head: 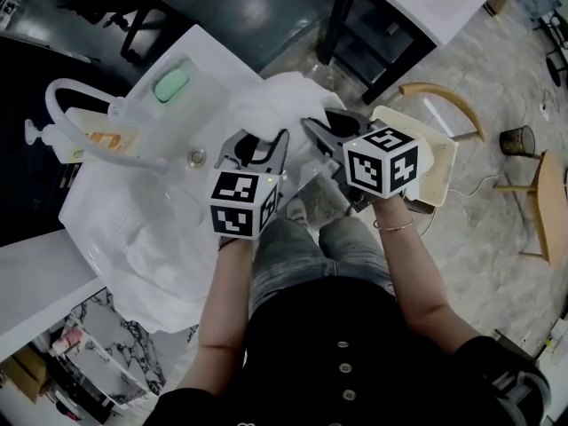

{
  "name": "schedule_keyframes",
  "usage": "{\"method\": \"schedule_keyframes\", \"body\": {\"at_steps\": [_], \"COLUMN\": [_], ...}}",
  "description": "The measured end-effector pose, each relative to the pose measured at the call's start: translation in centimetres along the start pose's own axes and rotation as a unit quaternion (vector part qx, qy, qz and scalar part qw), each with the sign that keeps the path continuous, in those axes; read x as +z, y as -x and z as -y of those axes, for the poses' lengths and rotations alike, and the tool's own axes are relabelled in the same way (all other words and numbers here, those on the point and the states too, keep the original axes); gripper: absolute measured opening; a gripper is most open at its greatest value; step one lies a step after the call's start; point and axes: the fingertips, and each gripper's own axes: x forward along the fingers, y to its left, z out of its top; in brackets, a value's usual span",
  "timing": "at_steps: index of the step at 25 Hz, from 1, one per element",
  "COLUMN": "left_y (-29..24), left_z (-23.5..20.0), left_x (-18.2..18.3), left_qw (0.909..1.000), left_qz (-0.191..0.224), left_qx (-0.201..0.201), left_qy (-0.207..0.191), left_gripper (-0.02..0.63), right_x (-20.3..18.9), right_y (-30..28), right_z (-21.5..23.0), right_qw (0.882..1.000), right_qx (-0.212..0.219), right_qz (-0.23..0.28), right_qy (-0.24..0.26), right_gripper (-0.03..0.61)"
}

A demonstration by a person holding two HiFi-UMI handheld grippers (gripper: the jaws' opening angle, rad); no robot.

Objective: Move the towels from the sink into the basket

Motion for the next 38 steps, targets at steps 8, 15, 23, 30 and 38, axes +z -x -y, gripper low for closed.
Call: {"method": "schedule_keyframes", "body": {"at_steps": [8,15,23,30,38], "left_y": [0.7,1.0,-0.5,-2.7,-4.7], "left_z": [3.9,8.2,14.2,19.5,25.5], "left_x": [2.5,5.9,9.3,12.3,15.2], "left_qw": [0.9993,0.9972,0.9928,0.9858,0.9742], "left_qz": [0.023,0.055,0.080,0.105,0.130], "left_qx": [-0.014,-0.020,-0.050,-0.089,-0.138], "left_qy": [-0.024,-0.048,-0.073,-0.097,-0.123], "left_gripper": [0.138,0.138,0.138,0.138,0.137], "right_x": [1.3,3.3,5.0,6.5,7.6], "right_y": [4.5,9.4,15.7,21.4,27.7], "right_z": [0.2,1.1,3.9,7.0,10.0], "right_qw": [0.999,0.997,0.993,0.987,0.976], "right_qx": [0.009,0.007,-0.014,-0.052,-0.095], "right_qz": [0.040,0.081,0.115,0.154,0.196], "right_qy": [-0.009,0.001,0.008,0.012,0.018], "right_gripper": [0.084,0.084,0.084,0.084,0.084]}}
